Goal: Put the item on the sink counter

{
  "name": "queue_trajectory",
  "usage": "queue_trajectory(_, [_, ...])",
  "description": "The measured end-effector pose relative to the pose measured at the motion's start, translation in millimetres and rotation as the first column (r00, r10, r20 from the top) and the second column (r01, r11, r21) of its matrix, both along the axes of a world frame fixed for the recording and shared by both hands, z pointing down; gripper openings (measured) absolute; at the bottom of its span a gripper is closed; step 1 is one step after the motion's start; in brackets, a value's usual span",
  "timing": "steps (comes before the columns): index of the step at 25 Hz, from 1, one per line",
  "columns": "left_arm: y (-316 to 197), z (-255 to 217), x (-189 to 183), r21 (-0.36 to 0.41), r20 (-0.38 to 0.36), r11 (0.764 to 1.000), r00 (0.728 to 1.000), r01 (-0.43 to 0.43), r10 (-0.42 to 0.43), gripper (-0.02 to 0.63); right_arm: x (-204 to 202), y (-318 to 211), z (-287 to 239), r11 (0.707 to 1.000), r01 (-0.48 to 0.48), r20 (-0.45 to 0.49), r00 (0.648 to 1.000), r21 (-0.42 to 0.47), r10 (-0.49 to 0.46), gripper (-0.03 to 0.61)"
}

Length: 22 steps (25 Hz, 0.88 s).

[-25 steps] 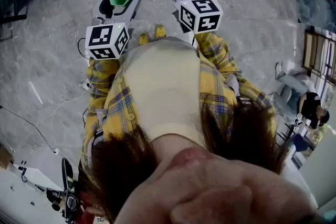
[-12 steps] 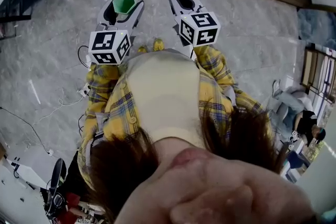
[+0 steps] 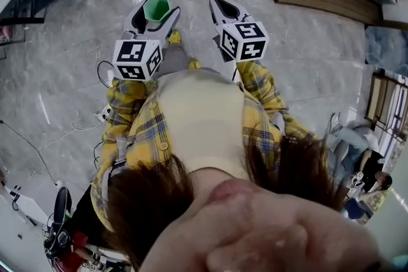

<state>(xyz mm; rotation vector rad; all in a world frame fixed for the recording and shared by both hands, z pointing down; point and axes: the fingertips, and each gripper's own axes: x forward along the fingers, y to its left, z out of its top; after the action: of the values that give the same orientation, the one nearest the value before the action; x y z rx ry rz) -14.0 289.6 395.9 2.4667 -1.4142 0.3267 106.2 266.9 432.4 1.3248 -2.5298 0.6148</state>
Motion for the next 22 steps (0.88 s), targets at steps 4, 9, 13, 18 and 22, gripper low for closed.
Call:
queue_trajectory(4, [-17.9,4.2,1.1,-0.005,0.002,1.000,1.000,-0.015,0.015,0.334,0.7,-14.7,2.8,1.000,-0.014,-0.001,1.000,-0.004,0.014,0.012])
queue_trajectory(9, [-50.3,9.4,5.4,-0.005,-0.015,0.999,0.999,-0.047,0.047,0.334,5.1,-39.0,6.7,0.999,-0.043,-0.016,0.999,-0.011,0.043,0.013])
queue_trajectory(13, [-81.9,9.4,5.7,-0.007,-0.030,0.997,0.996,-0.079,0.078,0.334,-1.0,-65.9,6.1,0.998,-0.054,-0.033,0.998,-0.017,0.053,0.012])
queue_trajectory(18, [-123.7,9.2,-1.0,-0.010,-0.035,0.994,0.993,-0.111,0.111,0.334,-11.7,-106.4,3.1,0.997,-0.070,-0.045,0.997,-0.021,0.069,0.012])
queue_trajectory(22, [-152.6,9.4,-8.3,-0.012,-0.042,0.992,0.991,-0.125,0.125,0.334,-21.5,-131.0,2.8,0.997,-0.073,-0.055,0.996,-0.028,0.072,0.012])
